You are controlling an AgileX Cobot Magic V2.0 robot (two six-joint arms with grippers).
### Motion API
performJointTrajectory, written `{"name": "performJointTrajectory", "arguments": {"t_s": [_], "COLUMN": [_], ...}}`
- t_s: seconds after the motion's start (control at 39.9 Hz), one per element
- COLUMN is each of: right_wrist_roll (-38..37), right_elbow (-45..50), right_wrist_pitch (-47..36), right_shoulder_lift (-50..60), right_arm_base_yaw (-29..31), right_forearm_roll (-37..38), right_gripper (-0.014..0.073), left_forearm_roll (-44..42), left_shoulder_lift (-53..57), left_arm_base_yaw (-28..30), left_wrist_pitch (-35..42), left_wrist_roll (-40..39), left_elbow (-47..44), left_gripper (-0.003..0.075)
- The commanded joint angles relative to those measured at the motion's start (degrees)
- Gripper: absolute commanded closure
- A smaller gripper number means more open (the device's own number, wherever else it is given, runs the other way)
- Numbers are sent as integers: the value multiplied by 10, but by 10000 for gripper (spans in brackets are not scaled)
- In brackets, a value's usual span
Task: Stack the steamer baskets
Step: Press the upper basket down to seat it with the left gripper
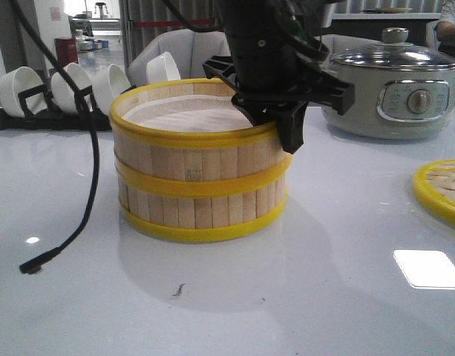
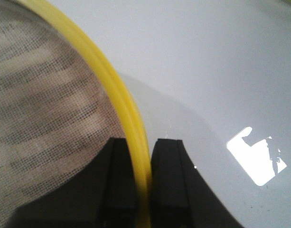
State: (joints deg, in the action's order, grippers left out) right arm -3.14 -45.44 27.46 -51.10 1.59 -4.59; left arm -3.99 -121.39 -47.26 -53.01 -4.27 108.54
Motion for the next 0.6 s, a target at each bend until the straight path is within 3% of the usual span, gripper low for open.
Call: {"name": "performJointTrajectory", "arguments": {"t_s": [0.0,0.58], "right_wrist_roll": [1,1], "right_elbow": [-22,-22], "right_wrist_pitch": [-43,-43], "right_shoulder_lift": [4,4], "right_arm_base_yaw": [1,1], "right_forearm_roll": [2,2], "right_gripper": [148,148], "left_forearm_roll": [-9,-10], "left_shoulder_lift": [37,37], "left_arm_base_yaw": [-2,18], "left_wrist_pitch": [34,36], "left_wrist_roll": [2,2], "left_elbow": [24,24], "left_gripper": [629,636]}}
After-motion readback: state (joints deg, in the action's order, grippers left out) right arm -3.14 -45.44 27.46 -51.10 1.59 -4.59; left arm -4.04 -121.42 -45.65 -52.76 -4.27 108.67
